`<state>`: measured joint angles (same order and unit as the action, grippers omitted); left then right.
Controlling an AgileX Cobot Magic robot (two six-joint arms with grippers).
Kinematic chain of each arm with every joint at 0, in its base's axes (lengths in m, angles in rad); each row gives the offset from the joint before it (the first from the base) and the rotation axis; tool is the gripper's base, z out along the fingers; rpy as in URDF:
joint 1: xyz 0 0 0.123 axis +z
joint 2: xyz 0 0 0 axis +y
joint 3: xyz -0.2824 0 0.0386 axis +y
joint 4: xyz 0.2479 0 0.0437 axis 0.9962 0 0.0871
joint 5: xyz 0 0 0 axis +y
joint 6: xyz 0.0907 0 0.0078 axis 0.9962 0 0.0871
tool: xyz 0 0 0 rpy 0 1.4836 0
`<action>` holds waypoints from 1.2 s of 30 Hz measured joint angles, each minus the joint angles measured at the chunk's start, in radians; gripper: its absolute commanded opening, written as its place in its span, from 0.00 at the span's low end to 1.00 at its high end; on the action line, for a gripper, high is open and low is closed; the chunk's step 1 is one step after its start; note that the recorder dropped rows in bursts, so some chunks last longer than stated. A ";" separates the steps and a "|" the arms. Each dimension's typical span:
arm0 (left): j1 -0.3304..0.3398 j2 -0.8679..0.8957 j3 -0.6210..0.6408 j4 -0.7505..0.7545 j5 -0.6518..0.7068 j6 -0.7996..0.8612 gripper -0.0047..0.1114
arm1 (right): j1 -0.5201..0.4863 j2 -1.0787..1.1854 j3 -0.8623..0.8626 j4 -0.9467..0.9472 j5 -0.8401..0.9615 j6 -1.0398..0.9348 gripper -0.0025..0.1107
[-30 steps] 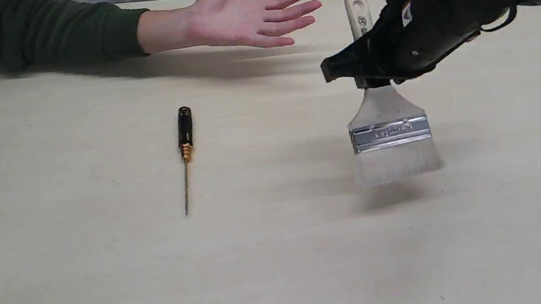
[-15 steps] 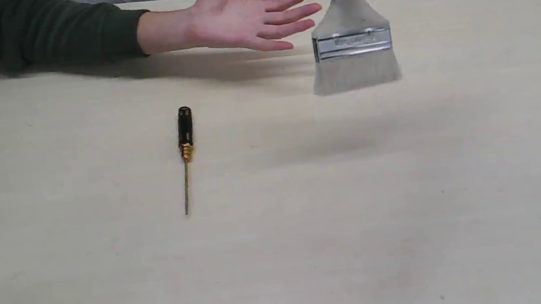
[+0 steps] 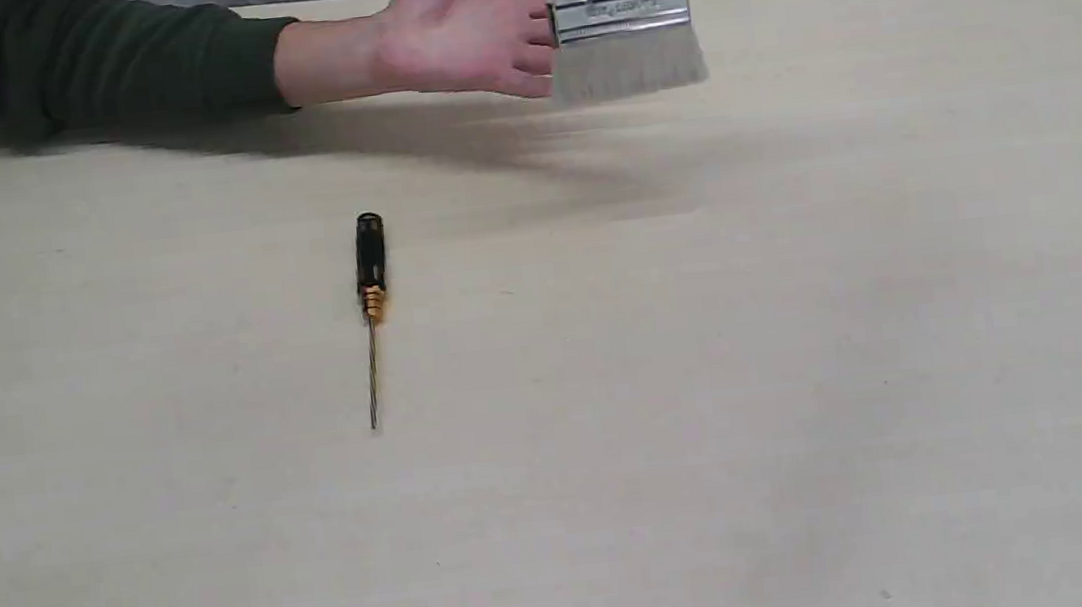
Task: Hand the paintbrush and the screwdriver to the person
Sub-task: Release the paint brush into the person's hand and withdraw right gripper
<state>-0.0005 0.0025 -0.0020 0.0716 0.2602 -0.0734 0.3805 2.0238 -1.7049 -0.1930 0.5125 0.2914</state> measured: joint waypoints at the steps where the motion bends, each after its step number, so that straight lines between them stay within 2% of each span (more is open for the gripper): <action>1: 0.000 0.000 0.000 0.000 0.000 0.000 0.04 | 0.000 0.017 -0.029 0.000 0.003 0.000 0.09; 18: 0.000 0.000 0.000 0.000 0.000 0.000 0.04 | 0.028 0.374 -0.491 0.000 0.144 -0.015 0.09; 21: 0.000 0.000 0.000 0.000 0.000 0.000 0.04 | 0.028 0.404 -0.526 0.000 0.168 -0.015 0.19; 25: 0.000 0.000 0.000 0.000 0.000 0.000 0.04 | 0.028 0.412 -0.533 0.000 0.187 -0.015 0.46; 27: 0.000 0.000 0.000 0.000 0.000 0.000 0.04 | 0.028 0.412 -0.535 0.000 0.202 -0.015 0.52; 36: 0.000 0.000 0.000 0.000 0.000 0.000 0.04 | 0.028 0.389 -0.541 -0.002 0.210 -0.015 0.55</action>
<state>-0.0005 0.0025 -0.0020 0.0716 0.2602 -0.0734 0.4088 2.4130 -2.2459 -0.1947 0.7227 0.2766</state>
